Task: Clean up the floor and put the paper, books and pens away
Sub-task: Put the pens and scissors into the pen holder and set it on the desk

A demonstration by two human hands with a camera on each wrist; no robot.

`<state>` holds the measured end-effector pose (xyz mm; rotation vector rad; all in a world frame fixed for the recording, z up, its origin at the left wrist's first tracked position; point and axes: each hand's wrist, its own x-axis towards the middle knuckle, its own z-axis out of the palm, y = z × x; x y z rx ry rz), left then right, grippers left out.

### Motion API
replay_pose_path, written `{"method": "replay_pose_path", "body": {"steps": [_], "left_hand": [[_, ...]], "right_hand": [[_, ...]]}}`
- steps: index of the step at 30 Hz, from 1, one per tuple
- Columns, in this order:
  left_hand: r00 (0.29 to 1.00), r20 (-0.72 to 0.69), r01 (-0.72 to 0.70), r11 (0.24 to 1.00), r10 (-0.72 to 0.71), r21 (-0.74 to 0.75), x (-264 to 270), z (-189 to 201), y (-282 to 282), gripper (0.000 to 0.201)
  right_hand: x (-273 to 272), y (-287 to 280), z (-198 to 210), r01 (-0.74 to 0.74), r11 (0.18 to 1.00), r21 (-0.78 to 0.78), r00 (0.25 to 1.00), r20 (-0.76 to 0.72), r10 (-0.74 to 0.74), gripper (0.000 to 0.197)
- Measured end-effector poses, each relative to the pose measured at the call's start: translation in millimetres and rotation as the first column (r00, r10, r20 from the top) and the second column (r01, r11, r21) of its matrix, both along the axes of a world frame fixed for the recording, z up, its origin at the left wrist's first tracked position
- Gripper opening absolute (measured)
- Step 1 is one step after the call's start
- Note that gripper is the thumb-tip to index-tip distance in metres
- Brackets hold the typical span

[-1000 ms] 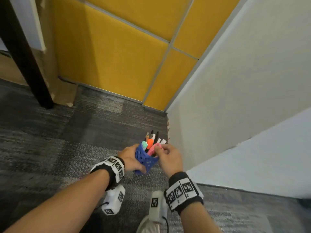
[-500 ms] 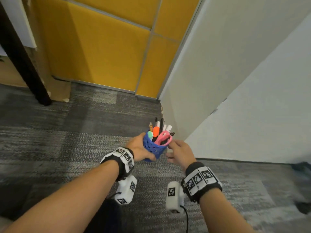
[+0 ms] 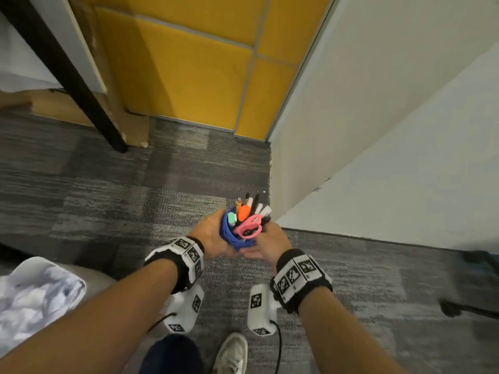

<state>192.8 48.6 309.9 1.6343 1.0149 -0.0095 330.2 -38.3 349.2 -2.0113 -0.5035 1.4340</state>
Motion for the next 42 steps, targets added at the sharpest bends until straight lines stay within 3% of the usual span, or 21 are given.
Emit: {"method": "replay_pose_path", "body": {"steps": [3, 7, 10, 13, 17, 19, 23, 28, 33, 38, 42], "left_hand": [[0.992, 0.073, -0.090, 0.983, 0.103, -0.162, -17.9, 82.8, -1.5, 0.074], [0.964, 0.101, -0.215, 0.945, 0.246, -0.248, -56.2, 178.0, 1.7, 0.058], [0.968, 0.058, -0.231, 0.957, 0.244, -0.175, -90.3, 241.9, 11.1, 0.043], [0.990, 0.030, -0.136, 0.989, 0.139, -0.064, -129.6, 288.3, 21.6, 0.018], [0.998, -0.003, -0.068, 0.998, 0.068, -0.012, -183.4, 337.6, 29.0, 0.017], [0.999, -0.003, -0.043, 0.999, 0.043, -0.015, -206.8, 355.8, 31.7, 0.010], [0.999, 0.029, 0.035, 0.999, -0.035, -0.012, -242.0, 380.1, 31.8, 0.029], [0.997, -0.005, -0.074, 0.996, 0.075, 0.056, -274.8, 386.3, 26.8, 0.014], [0.997, -0.051, -0.059, 0.993, 0.065, 0.103, -318.9, 405.3, 27.6, 0.021], [0.993, -0.078, -0.076, 0.990, 0.086, 0.117, -372.2, 426.8, 67.3, 0.028], [0.995, -0.074, -0.059, 0.994, 0.066, 0.094, -428.2, 439.4, 118.8, 0.026]], "right_hand": [[-17.5, -2.1, 68.7, 0.040, 0.999, -0.012, 0.999, 0.033, -0.040, 0.029], [-52.0, -1.1, 168.4, 0.046, 0.999, -0.024, 0.998, 0.037, -0.045, 0.024], [-84.8, 8.0, 223.4, 0.014, 1.000, -0.022, 1.000, 0.019, -0.014, 0.023], [-122.4, 17.2, 264.8, -0.032, 0.999, -0.026, 0.999, 0.022, 0.032, 0.022], [-177.1, 27.3, 313.0, -0.038, 0.999, -0.022, 0.999, 0.027, 0.039, 0.018], [-197.7, 32.0, 328.1, -0.064, 0.998, -0.018, 0.997, 0.045, 0.064, 0.018], [-227.8, 32.7, 350.8, -0.091, 0.996, -0.018, 0.992, 0.081, 0.093, 0.019], [-262.2, 35.5, 356.8, -0.175, 0.984, 0.031, 0.979, 0.114, 0.171, 0.014], [-314.9, 32.4, 365.5, -0.128, 0.990, 0.056, 0.991, 0.037, 0.126, 0.020], [-368.3, 64.4, 381.6, -0.067, 0.988, 0.137, 0.998, 0.009, 0.067, 0.014], [-417.6, 114.3, 391.0, -0.090, 0.981, 0.174, 0.996, -0.004, 0.092, 0.022]]}}
